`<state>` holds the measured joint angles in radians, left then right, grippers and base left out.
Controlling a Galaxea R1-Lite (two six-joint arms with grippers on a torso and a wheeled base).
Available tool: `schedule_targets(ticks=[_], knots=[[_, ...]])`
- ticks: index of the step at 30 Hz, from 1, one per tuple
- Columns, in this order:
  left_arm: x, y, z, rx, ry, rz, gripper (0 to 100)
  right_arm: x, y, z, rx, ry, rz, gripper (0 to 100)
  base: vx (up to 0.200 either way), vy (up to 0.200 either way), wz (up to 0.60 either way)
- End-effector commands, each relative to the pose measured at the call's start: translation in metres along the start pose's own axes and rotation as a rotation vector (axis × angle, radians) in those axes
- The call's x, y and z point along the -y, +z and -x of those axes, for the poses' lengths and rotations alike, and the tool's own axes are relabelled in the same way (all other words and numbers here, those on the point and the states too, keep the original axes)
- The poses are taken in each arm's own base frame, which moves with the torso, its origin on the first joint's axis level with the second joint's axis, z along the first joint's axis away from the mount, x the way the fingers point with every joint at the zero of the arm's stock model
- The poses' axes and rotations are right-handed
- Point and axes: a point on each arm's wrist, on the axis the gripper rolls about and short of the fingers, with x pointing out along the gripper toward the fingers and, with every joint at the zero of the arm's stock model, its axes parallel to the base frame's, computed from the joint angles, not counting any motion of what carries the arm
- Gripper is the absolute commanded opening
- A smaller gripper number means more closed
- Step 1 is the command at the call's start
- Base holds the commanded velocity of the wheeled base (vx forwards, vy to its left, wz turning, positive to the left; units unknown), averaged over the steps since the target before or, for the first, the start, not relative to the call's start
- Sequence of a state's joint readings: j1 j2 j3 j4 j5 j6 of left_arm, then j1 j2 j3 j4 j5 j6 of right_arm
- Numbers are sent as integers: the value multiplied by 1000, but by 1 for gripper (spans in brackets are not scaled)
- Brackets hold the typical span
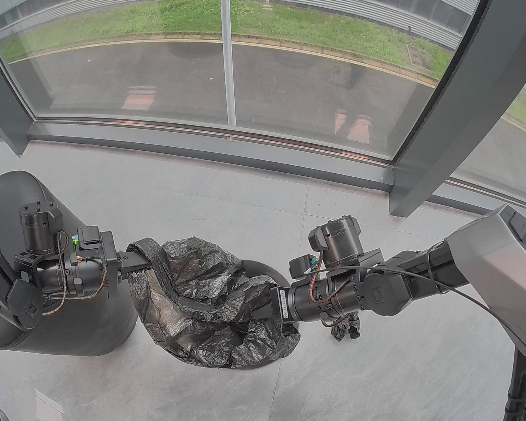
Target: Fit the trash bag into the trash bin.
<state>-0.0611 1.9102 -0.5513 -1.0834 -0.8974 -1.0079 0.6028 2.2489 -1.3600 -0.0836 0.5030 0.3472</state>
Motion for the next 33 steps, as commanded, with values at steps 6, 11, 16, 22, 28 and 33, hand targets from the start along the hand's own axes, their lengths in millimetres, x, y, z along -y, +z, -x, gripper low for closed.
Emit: schedule_targets(ticks=[6,11,16,22,28,33], knots=[[-13,1,-7,-10,10,17,0,13,-1,-12,13,-6,11,0,0,0,0],[-21,1,-11,-5,-7,2,0,17,-1,-15,19,-23,10,0,0,0,0],[-26,-7,-15,-31,1,21,0,22,-14,-12,12,-50,1,0,0,0,0],[-33,-22,-19,-77,23,58,0,24,-39,0,-2,-56,-7,0,0,0,0],[-43,-38,-21,-122,54,100,0,30,-77,10,40,-42,16,0,0,0,0],[-46,-44,-21,-141,67,120,0,32,-90,12,26,-48,9,0,0,0,0]])
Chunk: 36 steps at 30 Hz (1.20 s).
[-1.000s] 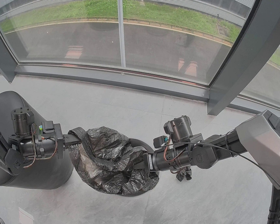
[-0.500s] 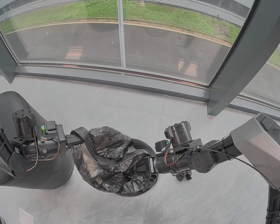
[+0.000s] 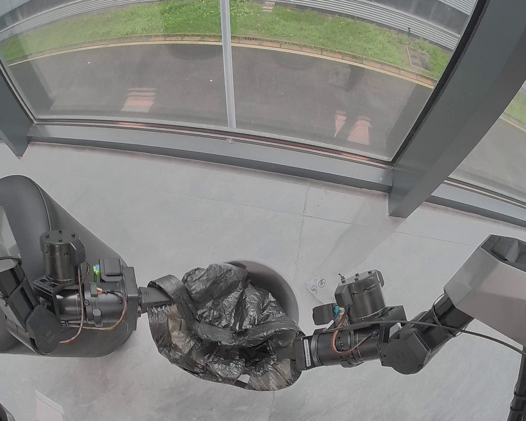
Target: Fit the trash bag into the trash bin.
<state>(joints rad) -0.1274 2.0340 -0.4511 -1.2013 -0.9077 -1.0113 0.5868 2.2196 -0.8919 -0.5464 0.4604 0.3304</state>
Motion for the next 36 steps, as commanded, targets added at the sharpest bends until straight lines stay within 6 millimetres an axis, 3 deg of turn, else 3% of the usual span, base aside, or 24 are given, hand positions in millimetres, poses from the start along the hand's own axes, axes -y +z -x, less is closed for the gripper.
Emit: schedule_targets(ticks=[1,5,17,25,29,36], knots=[[-14,-13,-6,-42,38,53,0,-1,-17,10,-21,-9,-10,0,0,0,0],[-19,-23,-9,-71,51,68,0,-1,-21,11,-31,-14,-10,0,0,0,0],[-10,-18,-7,-24,-18,36,0,0,-16,9,11,-16,0,0,0,0,0],[-8,-27,-10,-35,-20,26,0,2,-21,12,0,-25,-8,0,0,0,0],[12,-35,-13,-11,-35,-35,0,2,-22,13,0,-25,-8,0,0,0,0],[44,-40,0,13,-71,-132,0,0,-20,14,7,-21,-2,0,0,0,0]])
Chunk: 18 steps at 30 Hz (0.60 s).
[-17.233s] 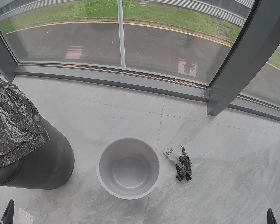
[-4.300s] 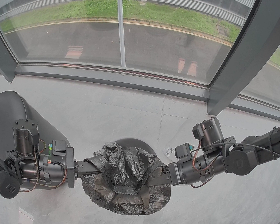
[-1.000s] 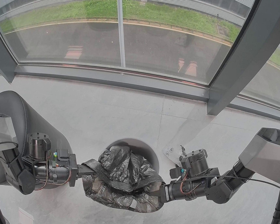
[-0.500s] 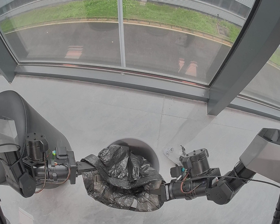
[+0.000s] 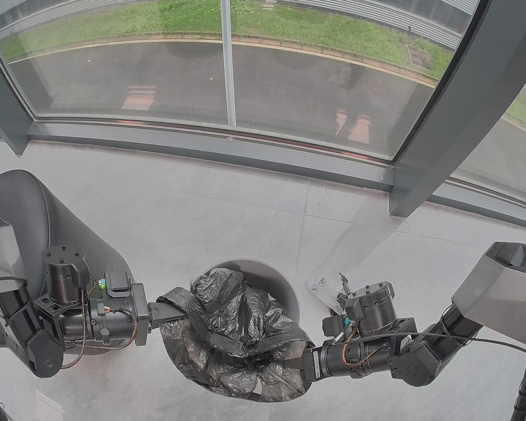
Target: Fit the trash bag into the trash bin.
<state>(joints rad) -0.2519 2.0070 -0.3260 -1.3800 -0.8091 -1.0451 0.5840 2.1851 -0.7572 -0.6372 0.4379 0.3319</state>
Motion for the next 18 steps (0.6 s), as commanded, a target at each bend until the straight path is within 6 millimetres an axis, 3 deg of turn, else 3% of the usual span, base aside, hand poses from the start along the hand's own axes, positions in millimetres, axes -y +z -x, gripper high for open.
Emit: schedule_targets(ticks=[1,5,6,8,18], knots=[[29,-3,11,23,-29,-86,0,-2,2,2,8,3,6,0,0,0,0],[25,-10,4,61,112,-155,0,-2,1,1,6,4,5,0,0,0,0],[25,-18,-7,108,241,-225,0,-3,1,1,7,4,5,0,0,0,0],[27,-26,-17,130,312,-249,0,-2,1,1,7,4,5,0,0,0,0],[37,-47,-40,117,359,-405,0,-1,1,0,31,-46,12,0,0,0,0]])
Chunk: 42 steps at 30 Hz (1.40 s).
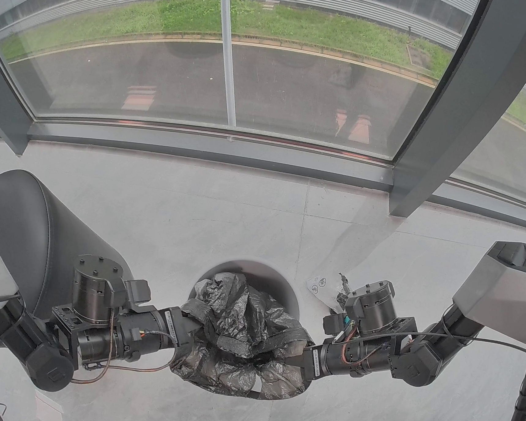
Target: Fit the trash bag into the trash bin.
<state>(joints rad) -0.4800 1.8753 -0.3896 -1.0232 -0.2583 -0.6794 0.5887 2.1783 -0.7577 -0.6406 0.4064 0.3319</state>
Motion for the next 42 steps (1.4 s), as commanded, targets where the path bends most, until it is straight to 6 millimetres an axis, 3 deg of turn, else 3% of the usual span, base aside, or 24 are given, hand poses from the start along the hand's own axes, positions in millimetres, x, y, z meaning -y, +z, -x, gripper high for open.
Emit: schedule_targets(ticks=[1,14,15,25,34,37,39,42], knots=[[16,-11,-8,-10,1,-61,0,2,-1,-2,18,-21,5,0,0,0,0],[11,-10,-12,50,94,-124,0,3,-4,-4,43,-18,19,0,0,0,0],[10,-10,-12,50,95,-127,0,2,-4,-4,45,-18,22,100,0,0,0],[8,-8,-19,78,83,-132,0,0,-13,21,109,-21,61,100,0,0,0],[16,3,-21,154,61,-143,0,-27,7,66,262,16,187,100,0,0,0],[17,6,-21,165,57,-142,0,-34,11,66,273,19,229,100,0,0,0],[14,14,-21,190,63,-134,0,-50,11,53,271,-38,274,100,0,0,0],[13,22,-22,219,65,-130,0,-59,8,25,271,-158,291,100,0,0,0]])
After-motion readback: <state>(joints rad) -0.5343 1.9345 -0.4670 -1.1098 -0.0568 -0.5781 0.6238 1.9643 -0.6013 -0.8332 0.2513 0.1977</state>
